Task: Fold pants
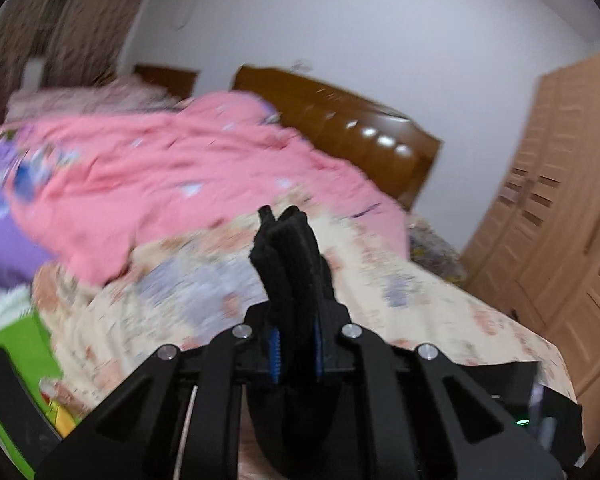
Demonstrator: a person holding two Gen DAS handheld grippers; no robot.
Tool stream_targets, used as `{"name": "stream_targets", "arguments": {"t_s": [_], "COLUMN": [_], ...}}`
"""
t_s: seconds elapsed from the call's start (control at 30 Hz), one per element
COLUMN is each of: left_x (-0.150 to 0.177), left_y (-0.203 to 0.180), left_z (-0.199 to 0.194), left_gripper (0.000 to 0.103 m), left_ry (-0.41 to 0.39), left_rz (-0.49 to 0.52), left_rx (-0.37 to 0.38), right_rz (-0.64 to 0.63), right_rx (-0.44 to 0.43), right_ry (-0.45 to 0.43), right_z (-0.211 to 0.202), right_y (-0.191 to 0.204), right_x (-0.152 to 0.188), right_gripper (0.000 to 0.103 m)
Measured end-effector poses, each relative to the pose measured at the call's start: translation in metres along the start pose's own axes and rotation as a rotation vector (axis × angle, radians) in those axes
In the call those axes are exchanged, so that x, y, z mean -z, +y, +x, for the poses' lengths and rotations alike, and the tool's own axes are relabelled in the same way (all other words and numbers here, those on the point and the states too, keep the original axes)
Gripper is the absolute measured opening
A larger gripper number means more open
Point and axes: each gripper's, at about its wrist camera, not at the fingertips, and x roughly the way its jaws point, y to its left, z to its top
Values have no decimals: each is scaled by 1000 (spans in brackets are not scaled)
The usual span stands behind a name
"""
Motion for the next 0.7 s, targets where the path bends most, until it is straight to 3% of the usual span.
{"name": "stream_targets", "arguments": {"t_s": [0.1, 0.17, 0.23, 0.37, 0.47, 0.53, 0.6, 0.67, 0.7], "left_x": [-4, -2, 6, 42, 88, 128, 168, 212, 226], "left_y": [-45, -75, -113, -184, -234, -267, -291, -308, -310], "left_z": [-14, -20, -26, -31, -28, -17, -3, 18, 19], "left_gripper": [11, 11, 11, 11, 11, 11, 11, 13, 23], "left_ry": [-27, -30, -31, -14, 21, 86, 139, 244, 255], "left_rz": [74, 123, 205, 347, 450, 520, 600, 667, 696], "left_rx": [73, 113, 146, 209, 254, 285, 277, 291, 293], "right_rz": [-4, 11, 120, 394, 659, 852, 962, 953, 933], "right_rx": [1, -51, -147, -180, -348, -470, -474, -462, -453], "right_ry": [-2, -12, -82, -189, -253, -297, -312, -333, -330], "right_z": [1, -6, -31, -83, -106, -111, -113, -119, -123], "right_y": [-1, -10, -38, -124, -197, -238, -263, -269, -268], "right_x": [1, 3, 15, 61, 111, 151, 183, 197, 198], "right_gripper": [99, 98, 98, 99, 99, 99, 99, 98, 98]}}
